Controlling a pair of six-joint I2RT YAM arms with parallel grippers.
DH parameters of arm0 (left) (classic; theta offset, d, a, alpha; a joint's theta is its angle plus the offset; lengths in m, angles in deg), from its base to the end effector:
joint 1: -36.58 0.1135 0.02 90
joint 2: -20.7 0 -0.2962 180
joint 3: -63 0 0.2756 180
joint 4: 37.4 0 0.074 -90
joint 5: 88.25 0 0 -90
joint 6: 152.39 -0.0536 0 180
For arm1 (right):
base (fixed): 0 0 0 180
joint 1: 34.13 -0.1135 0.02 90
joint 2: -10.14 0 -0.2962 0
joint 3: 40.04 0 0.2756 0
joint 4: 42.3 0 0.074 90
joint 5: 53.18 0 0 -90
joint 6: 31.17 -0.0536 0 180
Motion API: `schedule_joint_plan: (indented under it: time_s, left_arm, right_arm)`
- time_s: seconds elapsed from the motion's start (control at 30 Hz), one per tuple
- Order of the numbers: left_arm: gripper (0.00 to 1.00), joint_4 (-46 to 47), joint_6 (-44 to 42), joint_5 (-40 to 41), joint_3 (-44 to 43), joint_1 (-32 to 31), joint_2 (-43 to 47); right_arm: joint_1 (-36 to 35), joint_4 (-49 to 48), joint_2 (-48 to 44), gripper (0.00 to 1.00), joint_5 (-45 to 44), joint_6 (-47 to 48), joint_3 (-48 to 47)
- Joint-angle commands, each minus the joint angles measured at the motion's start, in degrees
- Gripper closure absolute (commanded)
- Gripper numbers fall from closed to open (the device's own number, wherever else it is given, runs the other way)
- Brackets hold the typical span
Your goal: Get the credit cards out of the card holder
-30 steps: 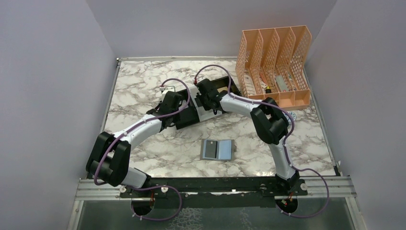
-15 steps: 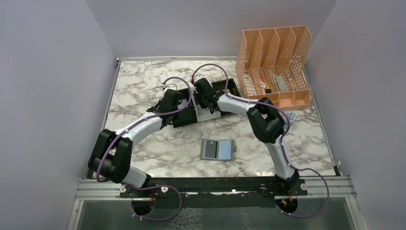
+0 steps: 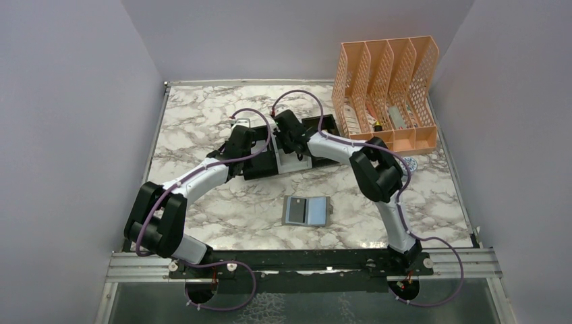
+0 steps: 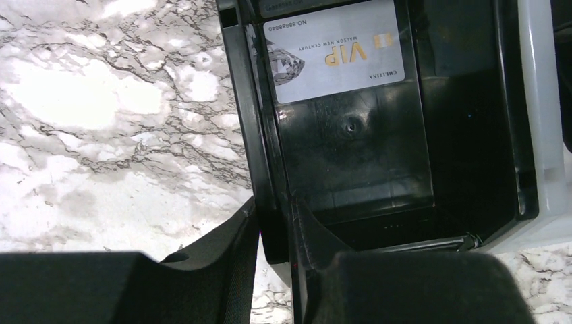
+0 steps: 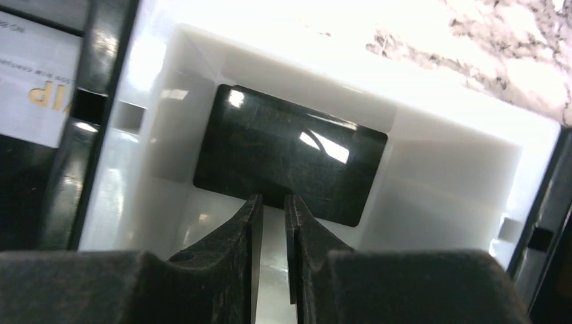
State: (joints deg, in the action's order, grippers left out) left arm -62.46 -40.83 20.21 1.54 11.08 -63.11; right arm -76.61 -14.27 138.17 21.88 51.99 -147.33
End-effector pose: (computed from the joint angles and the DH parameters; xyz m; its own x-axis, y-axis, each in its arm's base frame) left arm 0.3029 -0.1256 0.2113 -0.6970 -0.0537 -0.7151 -0.0443 0.9985 -0.0319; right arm 0.4099 0.3566 0.1546 -0.6135 -0.4057 -0.6775 -0.4574 0.8819 -0.1140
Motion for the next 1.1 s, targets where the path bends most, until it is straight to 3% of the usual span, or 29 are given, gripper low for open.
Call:
schedule_joint_plan:
  time_s: [0.0, 0.2, 0.33, 0.53, 0.8, 1.07]
  left_arm:
    - [0.67, -1.75, 0.38, -3.51, -1.15, -0.36, 1.34]
    - [0.47, -2.18, 1.93, -3.76, -1.19, -0.39, 4.95]
    - [0.43, -4.46, 2.73, -3.77, -1.69, -0.35, 7.38]
    - [0.29, -2.92, 5.95, -9.18, 2.72, -0.35, 16.73]
    - [0.24, 1.84, 12.17, -22.40, 12.79, -0.36, 27.26]
    - [0.22, 10.09, 19.40, -33.84, 20.93, -0.50, 29.31]
  right_arm:
    - [-0.15, 0.57, -6.36, 0.79, 5.24, -1.42, 1.93]
    - [-0.15, -0.33, -13.90, 0.73, 8.44, -0.90, 5.33]
    - [-0.15, 2.97, -17.97, 0.69, 7.36, -2.31, 7.12]
    - [-0.19, -3.36, -32.68, 0.55, 8.07, -7.39, 22.95]
    - [-0.15, -11.69, -51.49, 0.52, 18.70, -19.16, 46.64]
    - [-0.15, -17.74, -54.76, 0.57, 28.72, -32.92, 58.56]
